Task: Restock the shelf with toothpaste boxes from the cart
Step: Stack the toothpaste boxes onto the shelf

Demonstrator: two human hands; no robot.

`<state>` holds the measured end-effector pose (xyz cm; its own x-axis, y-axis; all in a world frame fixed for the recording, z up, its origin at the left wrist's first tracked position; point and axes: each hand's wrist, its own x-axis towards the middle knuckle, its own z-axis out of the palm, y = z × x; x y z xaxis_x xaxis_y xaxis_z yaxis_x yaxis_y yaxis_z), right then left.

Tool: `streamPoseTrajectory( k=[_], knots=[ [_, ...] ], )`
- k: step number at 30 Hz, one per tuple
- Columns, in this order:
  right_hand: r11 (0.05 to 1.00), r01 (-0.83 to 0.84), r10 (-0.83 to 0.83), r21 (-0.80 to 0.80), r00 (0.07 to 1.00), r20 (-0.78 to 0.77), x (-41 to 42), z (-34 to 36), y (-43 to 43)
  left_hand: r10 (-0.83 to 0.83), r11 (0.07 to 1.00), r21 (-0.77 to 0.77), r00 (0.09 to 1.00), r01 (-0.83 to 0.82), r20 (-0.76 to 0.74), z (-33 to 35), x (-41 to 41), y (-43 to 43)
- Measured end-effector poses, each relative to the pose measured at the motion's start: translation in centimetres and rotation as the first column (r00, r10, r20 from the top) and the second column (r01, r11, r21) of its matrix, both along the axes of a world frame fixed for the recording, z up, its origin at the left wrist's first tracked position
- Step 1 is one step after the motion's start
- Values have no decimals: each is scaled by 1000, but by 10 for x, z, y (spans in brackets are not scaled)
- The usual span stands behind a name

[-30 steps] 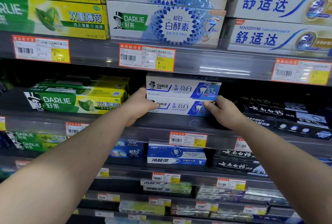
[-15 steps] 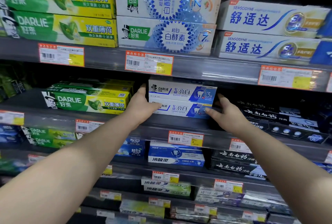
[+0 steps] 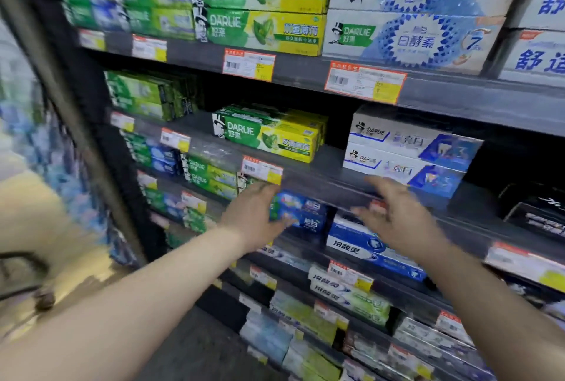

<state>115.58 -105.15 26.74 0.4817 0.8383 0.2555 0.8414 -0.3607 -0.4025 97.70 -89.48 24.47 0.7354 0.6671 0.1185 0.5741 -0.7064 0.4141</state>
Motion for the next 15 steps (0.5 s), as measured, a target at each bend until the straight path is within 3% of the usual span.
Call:
streamPoseTrajectory(
  k=[3, 6, 15],
  knots=[
    [985, -3, 36, -171, 981, 188, -22, -15, 23, 104, 994, -8, 982, -106, -159, -20, -44, 15],
    [981, -67, 113, -184, 962, 250, -48, -19, 49, 212, 975, -39, 967, -220, -138, -33, -91, 29],
    [887, -322, 376, -332, 920, 109, -206, -35, 174, 403, 901, -99, 899, -423, -171, -63, -275, 90]
  ],
)
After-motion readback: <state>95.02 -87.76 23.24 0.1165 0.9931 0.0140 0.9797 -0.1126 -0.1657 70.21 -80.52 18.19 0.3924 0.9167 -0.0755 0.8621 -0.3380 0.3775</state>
